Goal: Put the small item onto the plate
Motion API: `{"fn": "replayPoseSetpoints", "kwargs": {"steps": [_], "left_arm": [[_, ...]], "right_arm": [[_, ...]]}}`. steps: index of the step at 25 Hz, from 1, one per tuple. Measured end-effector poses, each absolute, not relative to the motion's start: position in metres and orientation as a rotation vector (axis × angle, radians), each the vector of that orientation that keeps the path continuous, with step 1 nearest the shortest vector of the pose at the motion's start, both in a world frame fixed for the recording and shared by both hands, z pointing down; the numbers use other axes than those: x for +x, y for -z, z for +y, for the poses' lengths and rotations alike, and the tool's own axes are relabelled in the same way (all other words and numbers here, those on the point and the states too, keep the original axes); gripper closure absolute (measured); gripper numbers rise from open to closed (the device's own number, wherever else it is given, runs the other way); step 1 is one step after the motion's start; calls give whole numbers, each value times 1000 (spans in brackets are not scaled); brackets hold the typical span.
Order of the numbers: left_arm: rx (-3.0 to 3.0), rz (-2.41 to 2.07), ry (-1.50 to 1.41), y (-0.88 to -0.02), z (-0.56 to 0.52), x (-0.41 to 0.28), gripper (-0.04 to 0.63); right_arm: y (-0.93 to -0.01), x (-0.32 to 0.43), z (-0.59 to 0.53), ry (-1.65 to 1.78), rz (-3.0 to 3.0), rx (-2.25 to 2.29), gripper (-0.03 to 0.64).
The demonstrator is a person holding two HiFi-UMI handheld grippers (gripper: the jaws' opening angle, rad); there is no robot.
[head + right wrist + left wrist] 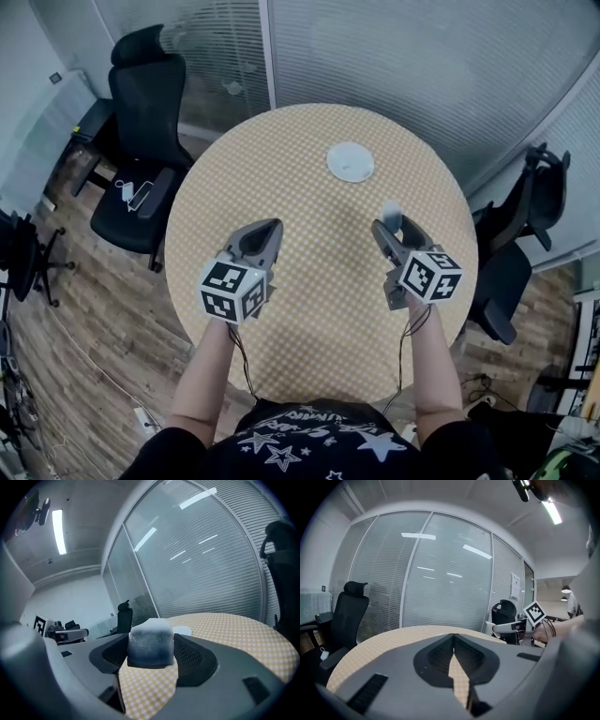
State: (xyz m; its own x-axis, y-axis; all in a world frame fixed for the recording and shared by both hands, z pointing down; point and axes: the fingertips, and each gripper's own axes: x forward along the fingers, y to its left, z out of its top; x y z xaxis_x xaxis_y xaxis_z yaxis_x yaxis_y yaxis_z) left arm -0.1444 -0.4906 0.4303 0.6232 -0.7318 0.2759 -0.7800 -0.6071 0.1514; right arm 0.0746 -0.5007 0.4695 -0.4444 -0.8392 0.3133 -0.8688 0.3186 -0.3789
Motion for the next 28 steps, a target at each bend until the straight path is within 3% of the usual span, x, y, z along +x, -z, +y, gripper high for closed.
{"fn": "replayPoseSetpoints", "kwargs": {"steps": [21, 28], "left_arm": [[2508, -1177, -400, -523, -607, -130, 588], [2486, -1165, -446, -552, -625, -132, 588]], "right_arm": [[-578, 64, -683, -789, -2307, 1524, 313], [-609, 60, -731, -649, -2175, 1470, 313]]}}
